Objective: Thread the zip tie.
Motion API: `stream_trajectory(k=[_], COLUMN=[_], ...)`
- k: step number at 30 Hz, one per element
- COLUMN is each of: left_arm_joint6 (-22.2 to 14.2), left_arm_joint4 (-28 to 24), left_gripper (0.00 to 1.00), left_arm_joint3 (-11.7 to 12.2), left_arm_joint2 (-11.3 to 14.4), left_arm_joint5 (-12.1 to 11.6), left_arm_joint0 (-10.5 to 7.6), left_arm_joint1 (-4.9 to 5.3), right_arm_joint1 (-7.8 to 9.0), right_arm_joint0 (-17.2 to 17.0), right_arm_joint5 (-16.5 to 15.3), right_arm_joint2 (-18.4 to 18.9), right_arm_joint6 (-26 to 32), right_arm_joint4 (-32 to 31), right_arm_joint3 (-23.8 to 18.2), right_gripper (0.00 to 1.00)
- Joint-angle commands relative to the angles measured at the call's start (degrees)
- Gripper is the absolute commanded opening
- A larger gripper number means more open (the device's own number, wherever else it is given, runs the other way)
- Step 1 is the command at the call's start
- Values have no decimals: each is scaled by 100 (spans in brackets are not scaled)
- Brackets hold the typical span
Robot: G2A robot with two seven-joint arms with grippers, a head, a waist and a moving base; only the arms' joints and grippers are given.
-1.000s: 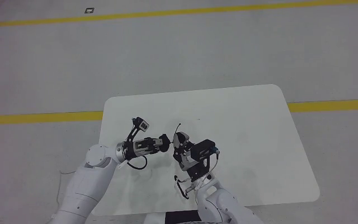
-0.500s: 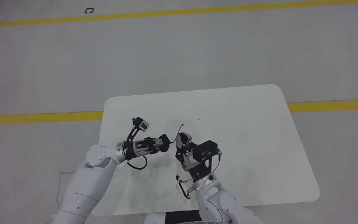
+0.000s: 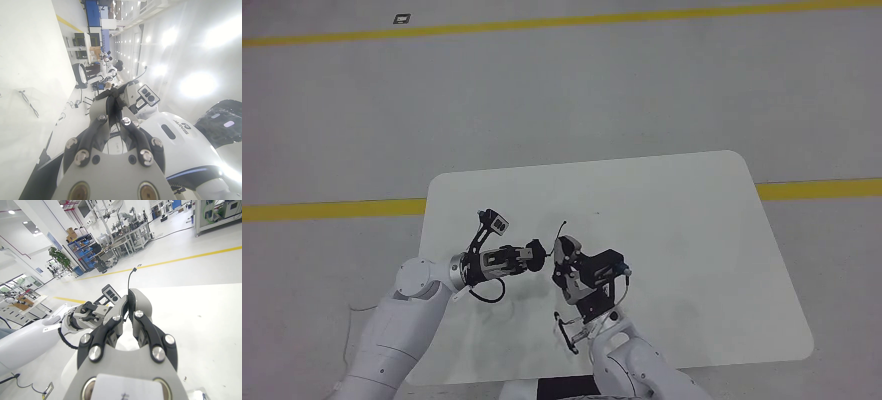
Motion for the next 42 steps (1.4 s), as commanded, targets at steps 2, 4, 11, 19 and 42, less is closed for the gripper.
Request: stream_trajectory(k=[2,4,11,19,42], left_arm_joint6=[0,0,0,0,0], left_arm_joint4=[0,0,0,0,0], left_gripper=[0,0,0,0,0], left_arm_joint3=[0,0,0,0,0], left_arm_joint2=[0,0,0,0,0], left_arm_joint5=[0,0,0,0,0], left_arm_joint0=[0,0,0,0,0], left_arm_joint1=[0,0,0,0,0], right_arm_joint1=[-1,1,1,30,57], right_arm_joint0=[53,70,121,161,144], right_arm_joint5=[17,48,295,310,325], right_arm_joint2=[-47,-63,-107,-153,-146], right_arm_joint6=[10,6,-36,-66,-168], right_arm_joint4=[25,40,85,197,342], right_arm_joint3=[38,49,63,75,59], right_gripper=[0,0,0,0,0])
